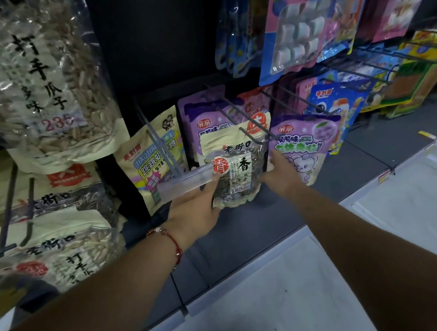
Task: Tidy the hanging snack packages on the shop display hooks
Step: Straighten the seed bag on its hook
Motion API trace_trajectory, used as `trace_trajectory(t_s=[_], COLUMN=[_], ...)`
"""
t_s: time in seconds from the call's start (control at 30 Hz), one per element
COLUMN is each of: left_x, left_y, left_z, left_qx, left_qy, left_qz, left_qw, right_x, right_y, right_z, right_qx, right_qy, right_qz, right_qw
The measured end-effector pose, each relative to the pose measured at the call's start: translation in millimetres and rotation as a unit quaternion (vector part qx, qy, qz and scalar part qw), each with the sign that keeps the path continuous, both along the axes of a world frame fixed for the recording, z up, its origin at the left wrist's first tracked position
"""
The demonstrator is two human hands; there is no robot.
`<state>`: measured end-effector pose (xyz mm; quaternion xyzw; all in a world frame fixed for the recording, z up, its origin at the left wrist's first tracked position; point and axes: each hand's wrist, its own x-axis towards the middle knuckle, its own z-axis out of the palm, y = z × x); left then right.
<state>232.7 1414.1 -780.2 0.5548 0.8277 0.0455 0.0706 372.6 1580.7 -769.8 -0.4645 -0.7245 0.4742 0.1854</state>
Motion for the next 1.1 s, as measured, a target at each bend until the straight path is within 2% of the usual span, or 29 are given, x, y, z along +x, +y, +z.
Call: trace_trajectory(t_s=[0.17, 0.27, 0.37, 0.47, 0.53, 0.63, 0.7, 0.93, 1.03, 1.1], left_x=[-3, -5, -9, 0, 12, 23, 28, 24, 24, 22], left_y=[8, 12, 15, 19, 24, 31, 35, 32, 29, 29], left_z=[-5, -10, -13, -13, -14, -13, -8, -7, -2, -1], left_qx=[0.008, 0.022, 0.079, 0.126, 0.183, 0.270, 0.286, 0.215, 0.202, 0.208], left_qy=[-0.066, -0.108, -0.180, -0.274, -0.293, -0.355, -0.392, -0.355, -0.298, -0.286], left_qz=[-0.043, -0.048, -0.027, 0.029, 0.080, 0.163, 0.180, 0.126, 0.150, 0.189], left_qw=[0.997, 0.993, 0.980, 0.953, 0.935, 0.880, 0.856, 0.901, 0.921, 0.916], right_x=[-19, -23, -23, -26, -28, -33, -36, -38, -35, -29], right_y=[8, 12, 13, 11, 5, -5, -12, -27, -26, -26], right_z=[0, 1, 2, -1, 0, 1, 1, 1, 1, 5], right_qx=[-0.082, -0.112, -0.147, -0.160, -0.164, -0.184, -0.216, -0.264, -0.275, -0.262], right_qy=[0.108, 0.120, 0.123, 0.114, 0.117, 0.132, 0.152, 0.181, 0.172, 0.159], right_qz=[-0.016, -0.024, -0.028, -0.015, -0.012, -0.004, 0.004, 0.029, 0.039, 0.035], right_qw=[0.991, 0.986, 0.981, 0.980, 0.979, 0.974, 0.965, 0.947, 0.945, 0.951])
